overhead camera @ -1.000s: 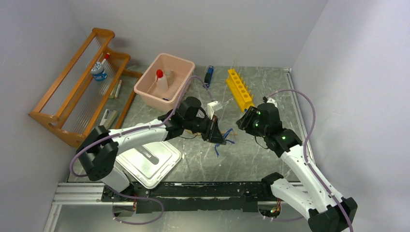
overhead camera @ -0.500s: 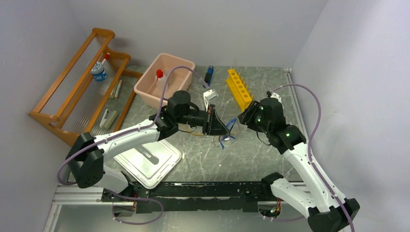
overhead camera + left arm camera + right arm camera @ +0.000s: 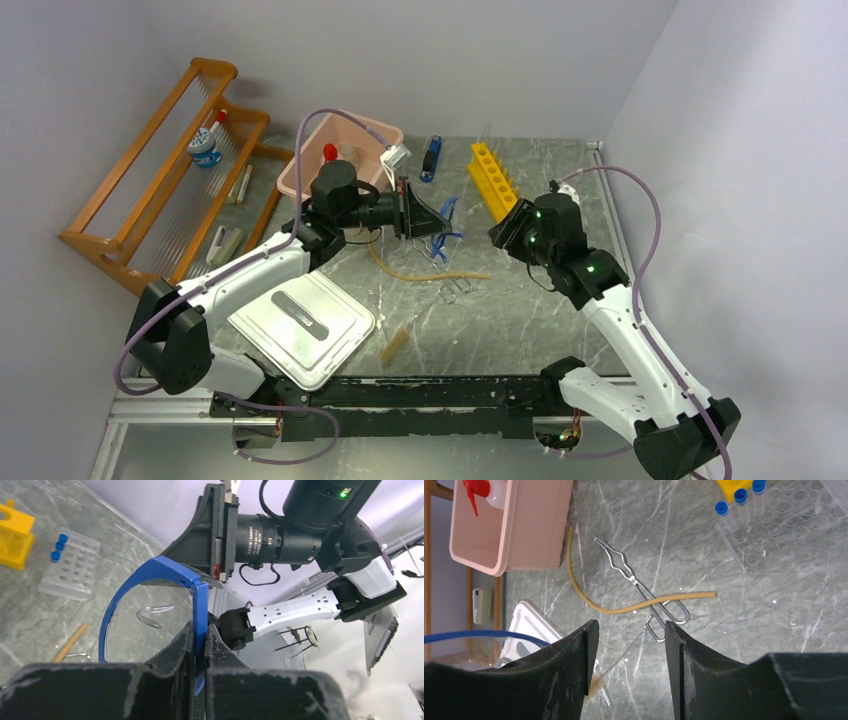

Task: Organize the chemistry lab equipment

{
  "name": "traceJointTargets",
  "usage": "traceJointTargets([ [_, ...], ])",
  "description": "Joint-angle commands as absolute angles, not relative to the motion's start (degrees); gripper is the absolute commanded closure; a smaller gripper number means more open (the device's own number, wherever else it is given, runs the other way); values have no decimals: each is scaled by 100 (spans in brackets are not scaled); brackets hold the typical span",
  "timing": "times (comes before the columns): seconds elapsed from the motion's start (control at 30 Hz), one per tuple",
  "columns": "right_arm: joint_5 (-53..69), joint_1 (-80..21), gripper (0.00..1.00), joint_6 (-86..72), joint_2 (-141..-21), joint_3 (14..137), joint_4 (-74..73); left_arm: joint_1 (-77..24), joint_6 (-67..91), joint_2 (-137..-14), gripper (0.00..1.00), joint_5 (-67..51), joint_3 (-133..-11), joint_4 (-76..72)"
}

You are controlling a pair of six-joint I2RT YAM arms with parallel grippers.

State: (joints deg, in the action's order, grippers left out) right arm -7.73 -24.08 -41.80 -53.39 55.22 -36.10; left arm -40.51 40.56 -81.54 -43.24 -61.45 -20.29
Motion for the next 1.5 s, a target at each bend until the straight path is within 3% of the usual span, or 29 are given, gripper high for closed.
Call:
traceJointTargets([
  [0.0,-704,-2408,45,-4188,-5499,5676,-3336,-3719,3911,-8116,95,-4245,-6443,-1818],
  [0.37,-450,-2409,45,-4121,-6211,5838,-3021,-3046,1609,-8279,95,-2388,-7892,1013],
  [0.87,-156,-2433,46,-3894,-7582,6495,-2515,-2834,71,-10095,95,1710,-9771,2654],
  [1.47,-51,-2437,46,-3836,-8304,6736,-2309,-2523,434,-12010,95,1199,-11142,3247],
])
